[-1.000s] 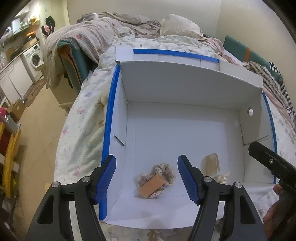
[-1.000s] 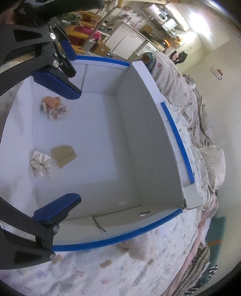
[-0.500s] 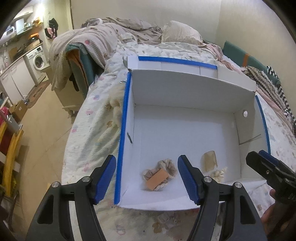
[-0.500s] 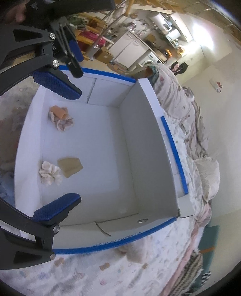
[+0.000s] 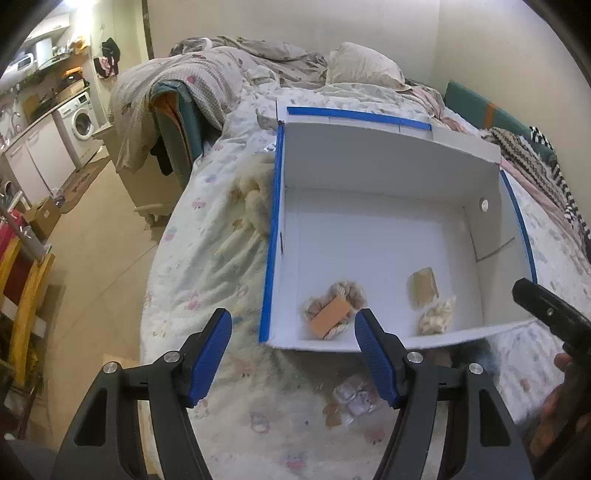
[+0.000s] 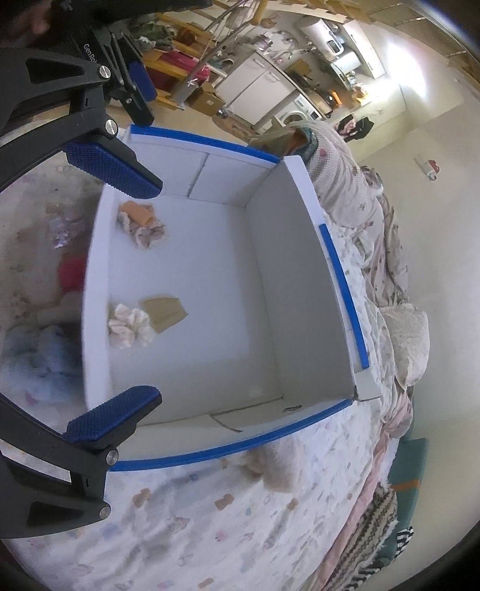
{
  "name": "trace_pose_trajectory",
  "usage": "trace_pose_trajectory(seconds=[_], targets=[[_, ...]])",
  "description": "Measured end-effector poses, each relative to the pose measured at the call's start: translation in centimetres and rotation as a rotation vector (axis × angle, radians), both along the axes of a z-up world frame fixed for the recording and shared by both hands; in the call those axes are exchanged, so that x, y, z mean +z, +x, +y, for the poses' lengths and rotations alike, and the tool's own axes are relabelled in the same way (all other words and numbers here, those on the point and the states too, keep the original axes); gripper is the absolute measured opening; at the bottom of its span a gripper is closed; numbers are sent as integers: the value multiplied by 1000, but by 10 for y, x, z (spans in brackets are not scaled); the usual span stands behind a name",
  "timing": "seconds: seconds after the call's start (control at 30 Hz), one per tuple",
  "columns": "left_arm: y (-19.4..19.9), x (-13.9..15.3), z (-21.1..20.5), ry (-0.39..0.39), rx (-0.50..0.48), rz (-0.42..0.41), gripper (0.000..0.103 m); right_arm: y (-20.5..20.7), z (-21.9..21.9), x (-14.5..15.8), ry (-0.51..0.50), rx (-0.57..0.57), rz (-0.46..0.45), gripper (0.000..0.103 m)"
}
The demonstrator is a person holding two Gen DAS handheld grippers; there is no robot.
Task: Organize soft objects
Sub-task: 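Lift both open tools up out of the box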
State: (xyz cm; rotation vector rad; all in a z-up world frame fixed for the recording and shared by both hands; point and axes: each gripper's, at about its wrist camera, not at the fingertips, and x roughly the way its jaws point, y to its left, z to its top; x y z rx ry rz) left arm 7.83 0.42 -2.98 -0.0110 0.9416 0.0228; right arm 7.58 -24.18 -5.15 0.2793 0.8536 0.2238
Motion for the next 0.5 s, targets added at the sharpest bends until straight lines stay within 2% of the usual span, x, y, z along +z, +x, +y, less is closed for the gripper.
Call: trace_pose_trajectory(seconds=[0.23, 0.5], targets=[[-14, -11, 9, 18, 5, 28, 66, -15, 4, 1, -22, 18, -6, 103], [-13, -15, 8, 10, 15, 29, 66, -29, 17, -2, -2, 62, -2, 103]])
